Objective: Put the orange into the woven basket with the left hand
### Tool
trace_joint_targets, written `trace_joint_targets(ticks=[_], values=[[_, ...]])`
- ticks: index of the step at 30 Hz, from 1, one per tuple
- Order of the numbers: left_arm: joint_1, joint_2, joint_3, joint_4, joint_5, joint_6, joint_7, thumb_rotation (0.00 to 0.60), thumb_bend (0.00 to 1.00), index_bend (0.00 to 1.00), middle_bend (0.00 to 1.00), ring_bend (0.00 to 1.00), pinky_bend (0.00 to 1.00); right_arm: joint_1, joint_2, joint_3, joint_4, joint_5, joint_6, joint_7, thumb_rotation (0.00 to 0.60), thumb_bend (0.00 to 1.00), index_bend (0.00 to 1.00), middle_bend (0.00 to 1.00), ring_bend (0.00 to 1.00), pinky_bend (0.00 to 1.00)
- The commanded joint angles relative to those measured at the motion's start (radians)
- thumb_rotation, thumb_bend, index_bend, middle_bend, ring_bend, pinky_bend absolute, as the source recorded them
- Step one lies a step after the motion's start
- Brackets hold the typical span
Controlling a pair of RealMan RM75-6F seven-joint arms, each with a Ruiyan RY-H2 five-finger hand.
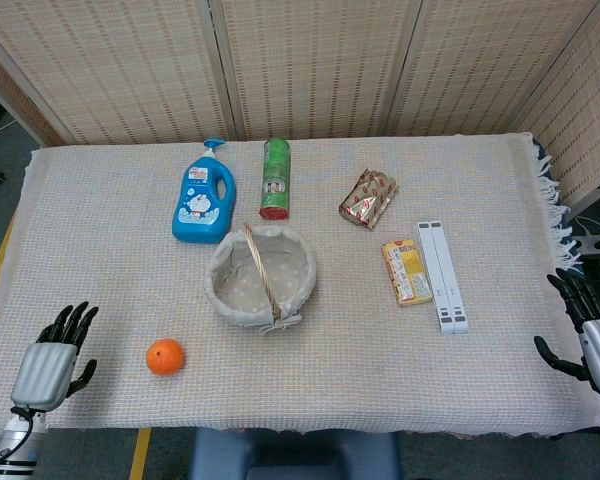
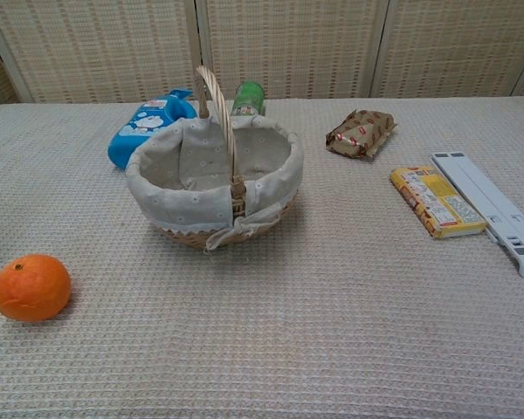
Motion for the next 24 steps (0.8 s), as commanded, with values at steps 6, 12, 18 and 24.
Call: trace_joint_targets(ticks=[6, 12, 18, 24], values=[[0.002, -0.006, 0.003, 0.01, 0.012, -0.001, -0.014, 0.6, 0.37, 0.0, 0.0, 0.0, 0.2, 0.003, 0.001, -0.003, -0.002, -0.006, -0.01, -0.002, 0.6, 0.24, 0.0, 0.0, 0.0, 0.34], [-0.018, -0.013, 0.026, 0.008, 0.076, -0.019, -0.047, 0.6, 0.38, 0.0, 0.0, 0.0, 0.19, 0.007, -0.006, 0.003, -0.006, 0.002, -0.018, -0.009, 0.6, 0.24, 0.0, 0.0, 0.0, 0.34], [-0.045, -0.035, 0.045, -0.013, 0.106, -0.069, -0.053, 0.6, 0.38, 0.0, 0.0, 0.0, 0.17, 0.013, -0.009, 0.001, -0.012, 0.005, -0.034, -0.027, 0.6, 0.24, 0.0, 0.0, 0.0, 0.34], [-0.073, -0.092, 0.05, -0.031, 0.081, -0.142, -0.034, 0.6, 0.37, 0.0, 0.0, 0.0, 0.15, 0.017, -0.005, -0.002, -0.009, -0.005, -0.039, -0.021, 0.6, 0.24, 0.0, 0.0, 0.0, 0.34]])
